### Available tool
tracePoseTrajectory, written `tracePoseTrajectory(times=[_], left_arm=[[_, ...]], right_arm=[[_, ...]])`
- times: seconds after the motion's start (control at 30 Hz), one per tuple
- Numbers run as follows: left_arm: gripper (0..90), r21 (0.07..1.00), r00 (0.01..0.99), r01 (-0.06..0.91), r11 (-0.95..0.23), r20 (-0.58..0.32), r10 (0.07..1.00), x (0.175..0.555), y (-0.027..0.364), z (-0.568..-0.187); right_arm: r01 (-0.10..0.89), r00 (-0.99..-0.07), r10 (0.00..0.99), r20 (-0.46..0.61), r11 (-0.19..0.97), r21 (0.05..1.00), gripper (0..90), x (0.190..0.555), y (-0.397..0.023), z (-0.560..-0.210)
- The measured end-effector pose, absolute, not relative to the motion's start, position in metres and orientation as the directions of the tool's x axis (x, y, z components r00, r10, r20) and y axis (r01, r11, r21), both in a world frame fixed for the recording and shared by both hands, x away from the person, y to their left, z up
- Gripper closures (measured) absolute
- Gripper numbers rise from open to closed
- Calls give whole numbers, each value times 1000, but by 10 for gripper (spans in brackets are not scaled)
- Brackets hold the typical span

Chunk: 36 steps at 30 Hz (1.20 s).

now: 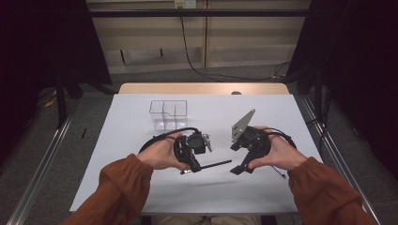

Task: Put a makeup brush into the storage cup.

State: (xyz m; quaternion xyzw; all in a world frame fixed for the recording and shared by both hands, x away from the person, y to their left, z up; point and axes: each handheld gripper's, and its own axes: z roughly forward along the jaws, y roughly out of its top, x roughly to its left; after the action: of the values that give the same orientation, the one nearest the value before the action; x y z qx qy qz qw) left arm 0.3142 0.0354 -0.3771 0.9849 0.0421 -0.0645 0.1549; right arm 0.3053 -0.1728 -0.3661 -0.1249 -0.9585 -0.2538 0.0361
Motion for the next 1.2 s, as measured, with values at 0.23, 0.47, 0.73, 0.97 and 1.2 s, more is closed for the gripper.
tracePoseTrajectory(times=[0.23,0.47,0.73,0.97,1.2], left_arm=[[843,292,989,92,-952,-138,53,313,32,-377],[843,292,988,86,-953,-146,45,312,29,-378],[843,298,988,88,-950,-150,45,313,29,-380],[843,304,988,87,-949,-146,44,315,28,-382],[843,298,989,78,-951,-146,35,314,28,-386]], right_arm=[[217,-975,181,128,899,381,268,310,-163,-367],[195,-975,147,164,923,331,439,314,-160,-371],[199,-971,147,186,933,299,527,316,-159,-375],[179,-973,128,190,942,283,611,317,-152,-381],[180,-973,127,193,940,290,668,320,-150,-384]])
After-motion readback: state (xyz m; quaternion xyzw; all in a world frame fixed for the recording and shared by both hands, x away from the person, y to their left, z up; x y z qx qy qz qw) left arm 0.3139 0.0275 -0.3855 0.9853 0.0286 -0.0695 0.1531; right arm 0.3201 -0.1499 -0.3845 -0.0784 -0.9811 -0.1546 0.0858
